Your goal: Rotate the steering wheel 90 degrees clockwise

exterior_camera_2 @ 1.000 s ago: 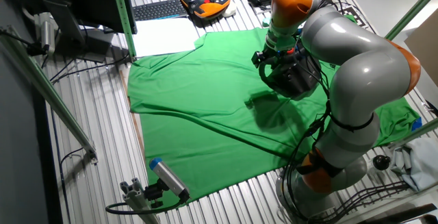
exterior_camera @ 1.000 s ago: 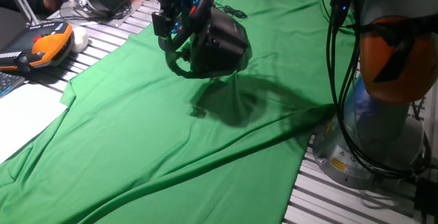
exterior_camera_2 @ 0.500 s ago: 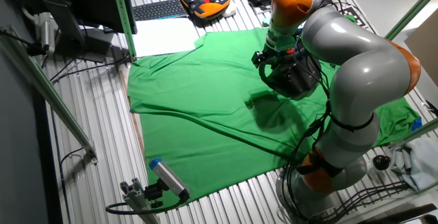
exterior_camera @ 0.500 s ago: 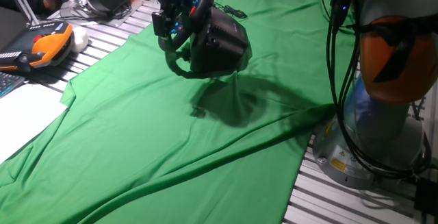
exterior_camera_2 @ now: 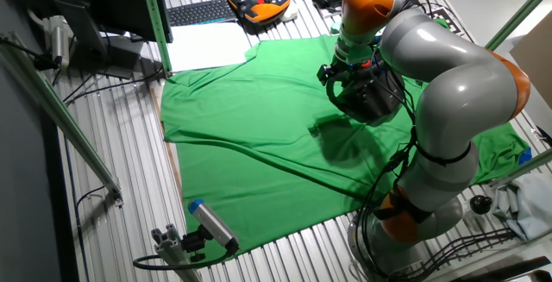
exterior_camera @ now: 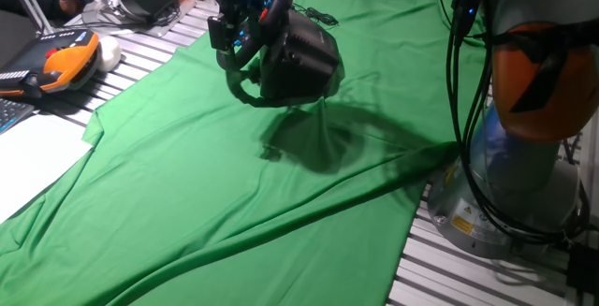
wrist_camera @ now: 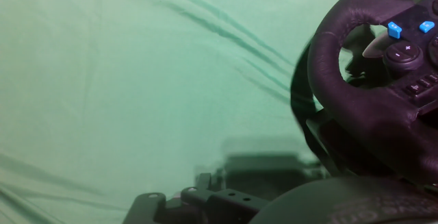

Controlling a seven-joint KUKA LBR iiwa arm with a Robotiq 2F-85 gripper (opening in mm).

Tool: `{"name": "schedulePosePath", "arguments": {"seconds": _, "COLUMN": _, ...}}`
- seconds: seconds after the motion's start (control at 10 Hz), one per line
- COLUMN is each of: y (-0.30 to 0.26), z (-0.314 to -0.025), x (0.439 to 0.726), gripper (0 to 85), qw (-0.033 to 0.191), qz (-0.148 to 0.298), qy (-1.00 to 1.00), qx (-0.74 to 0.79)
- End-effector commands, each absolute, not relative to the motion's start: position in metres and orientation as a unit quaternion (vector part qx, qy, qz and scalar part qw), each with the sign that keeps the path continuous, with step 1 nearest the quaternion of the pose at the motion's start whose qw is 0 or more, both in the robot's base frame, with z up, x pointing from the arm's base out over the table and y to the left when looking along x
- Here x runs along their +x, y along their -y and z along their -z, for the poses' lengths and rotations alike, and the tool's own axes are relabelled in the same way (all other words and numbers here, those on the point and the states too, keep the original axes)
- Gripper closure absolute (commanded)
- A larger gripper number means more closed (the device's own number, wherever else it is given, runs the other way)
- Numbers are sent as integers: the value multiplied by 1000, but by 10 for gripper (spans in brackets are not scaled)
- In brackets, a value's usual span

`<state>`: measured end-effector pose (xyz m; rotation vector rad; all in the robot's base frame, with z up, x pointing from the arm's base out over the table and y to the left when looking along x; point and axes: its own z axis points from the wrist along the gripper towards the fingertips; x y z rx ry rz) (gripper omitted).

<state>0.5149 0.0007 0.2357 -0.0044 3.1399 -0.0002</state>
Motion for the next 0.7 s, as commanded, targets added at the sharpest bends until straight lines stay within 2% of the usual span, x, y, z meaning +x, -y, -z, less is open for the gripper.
{"name": "schedulePosePath", "arguments": {"seconds": 0.0, "y": -1, "z": -236, "x": 515, "gripper": 850, "qw": -95, "qz": 70, "qy": -993, "qx": 12}}
{"name": "schedulePosePath", "arguments": {"seconds": 0.6, "y": -1, "z": -236, "x": 515, "gripper": 850, "qw": -96, "qz": 68, "qy": -993, "qx": 1}}
